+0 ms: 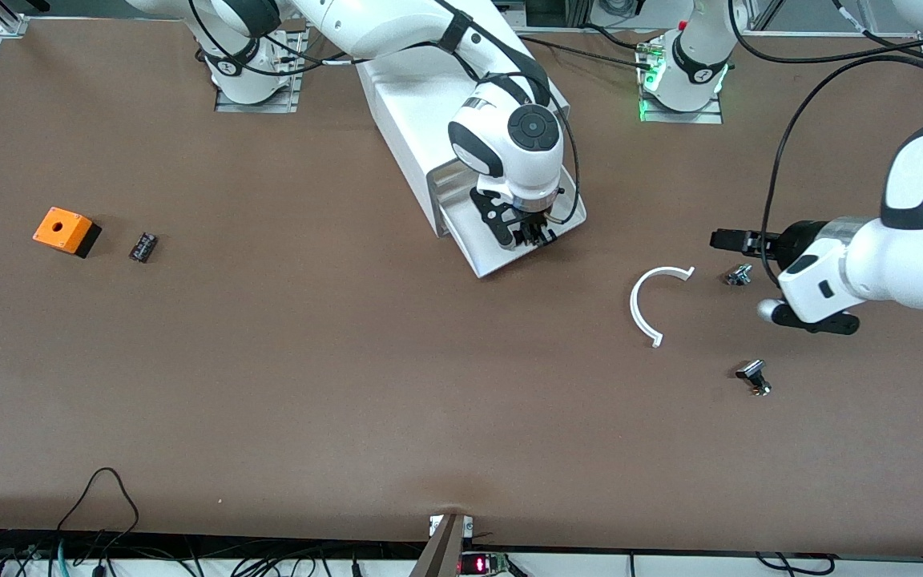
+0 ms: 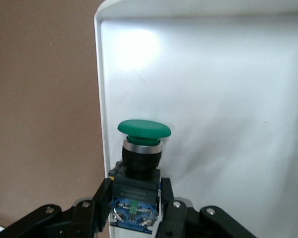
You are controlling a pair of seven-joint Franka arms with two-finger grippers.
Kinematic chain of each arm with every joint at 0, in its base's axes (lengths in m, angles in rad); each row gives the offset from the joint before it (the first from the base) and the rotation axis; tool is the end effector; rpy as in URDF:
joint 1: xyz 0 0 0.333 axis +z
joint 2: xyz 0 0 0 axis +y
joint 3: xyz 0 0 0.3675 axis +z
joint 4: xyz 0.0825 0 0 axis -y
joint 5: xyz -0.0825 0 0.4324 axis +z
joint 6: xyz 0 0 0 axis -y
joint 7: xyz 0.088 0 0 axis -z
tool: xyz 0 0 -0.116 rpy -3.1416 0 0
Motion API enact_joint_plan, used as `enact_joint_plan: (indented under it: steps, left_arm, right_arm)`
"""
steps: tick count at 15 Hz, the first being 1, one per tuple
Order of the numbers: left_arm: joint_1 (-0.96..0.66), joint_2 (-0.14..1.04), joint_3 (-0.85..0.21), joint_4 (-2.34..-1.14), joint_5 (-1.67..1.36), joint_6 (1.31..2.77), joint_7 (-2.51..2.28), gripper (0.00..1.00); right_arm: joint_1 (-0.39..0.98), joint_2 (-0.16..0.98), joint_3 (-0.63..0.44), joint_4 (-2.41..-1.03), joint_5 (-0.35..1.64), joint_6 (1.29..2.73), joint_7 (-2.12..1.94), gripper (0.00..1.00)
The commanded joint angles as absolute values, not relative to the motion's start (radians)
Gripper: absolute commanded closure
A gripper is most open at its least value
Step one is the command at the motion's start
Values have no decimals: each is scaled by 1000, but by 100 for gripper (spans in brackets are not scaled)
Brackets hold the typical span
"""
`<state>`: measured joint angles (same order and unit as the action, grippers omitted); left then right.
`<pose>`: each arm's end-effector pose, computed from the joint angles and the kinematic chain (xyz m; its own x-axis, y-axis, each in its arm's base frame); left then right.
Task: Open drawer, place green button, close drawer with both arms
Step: 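Lower the green button into the open drawer and open the right gripper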
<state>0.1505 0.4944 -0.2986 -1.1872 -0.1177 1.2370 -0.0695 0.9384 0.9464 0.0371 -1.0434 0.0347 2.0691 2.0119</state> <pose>0.7087 -0.0707 0.5236 0.8988 -0.1312 -0.4182 -0.0370 -0.9734 0.2259 0.4968 0.7165 0.2721 0.4814 -0.8719 -0.0895 -0.8765 -0.4793 -0.0448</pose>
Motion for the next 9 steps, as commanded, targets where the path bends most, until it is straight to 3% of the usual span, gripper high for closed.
enact_joint_plan:
  steps: [1,9]
  left_arm:
    - [140,526,-299,-1152,-91,1213,-90,0]
    - [75,505,-318,-1345,-86,1501,-395,0]
  right_arm:
    - [940,928,29,-1046,34,2066,2033,0]
    - [822,798,28,-1023,37,1993,1951,0]
